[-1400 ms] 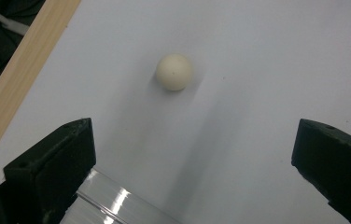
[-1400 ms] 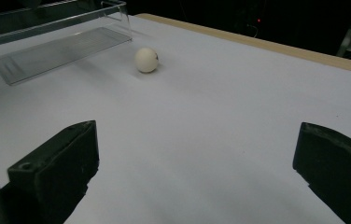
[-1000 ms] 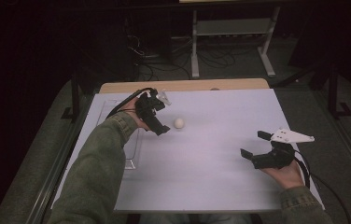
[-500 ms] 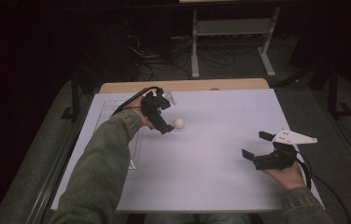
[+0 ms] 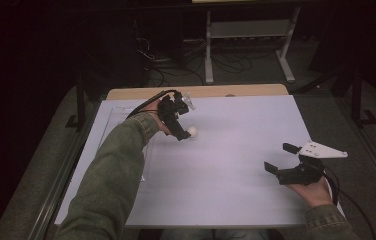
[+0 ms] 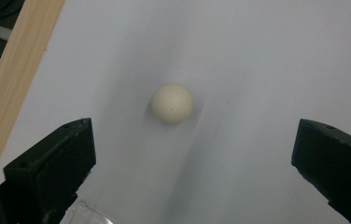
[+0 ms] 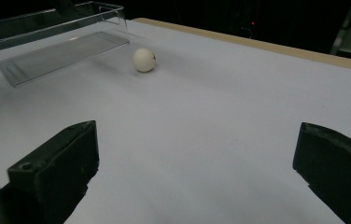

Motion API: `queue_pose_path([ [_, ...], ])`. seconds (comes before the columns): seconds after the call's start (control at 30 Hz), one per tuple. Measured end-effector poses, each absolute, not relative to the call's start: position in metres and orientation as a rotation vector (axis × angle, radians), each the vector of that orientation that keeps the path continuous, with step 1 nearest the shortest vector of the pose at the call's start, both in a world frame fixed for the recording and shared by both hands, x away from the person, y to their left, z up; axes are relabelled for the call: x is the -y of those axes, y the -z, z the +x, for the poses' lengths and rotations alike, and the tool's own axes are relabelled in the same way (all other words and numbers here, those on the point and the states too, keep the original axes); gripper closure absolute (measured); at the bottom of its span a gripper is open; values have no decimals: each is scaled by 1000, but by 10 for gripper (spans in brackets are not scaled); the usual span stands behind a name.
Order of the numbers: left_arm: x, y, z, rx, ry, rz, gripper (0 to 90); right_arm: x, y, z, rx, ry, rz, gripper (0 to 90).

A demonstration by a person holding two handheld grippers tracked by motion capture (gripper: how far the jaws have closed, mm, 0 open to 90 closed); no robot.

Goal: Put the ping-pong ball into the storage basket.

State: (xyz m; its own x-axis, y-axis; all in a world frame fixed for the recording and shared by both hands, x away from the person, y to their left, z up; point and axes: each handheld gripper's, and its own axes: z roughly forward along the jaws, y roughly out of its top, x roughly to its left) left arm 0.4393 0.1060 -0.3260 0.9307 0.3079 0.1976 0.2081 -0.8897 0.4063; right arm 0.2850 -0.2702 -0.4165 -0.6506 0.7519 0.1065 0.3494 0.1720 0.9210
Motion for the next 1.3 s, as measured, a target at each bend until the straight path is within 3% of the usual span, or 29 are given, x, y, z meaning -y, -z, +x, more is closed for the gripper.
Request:
queue_pose_path([
  [1.3, -84, 348, 464, -349, -371, 2734, 0, 269, 414, 282, -2081, -1500, 1017, 0],
])
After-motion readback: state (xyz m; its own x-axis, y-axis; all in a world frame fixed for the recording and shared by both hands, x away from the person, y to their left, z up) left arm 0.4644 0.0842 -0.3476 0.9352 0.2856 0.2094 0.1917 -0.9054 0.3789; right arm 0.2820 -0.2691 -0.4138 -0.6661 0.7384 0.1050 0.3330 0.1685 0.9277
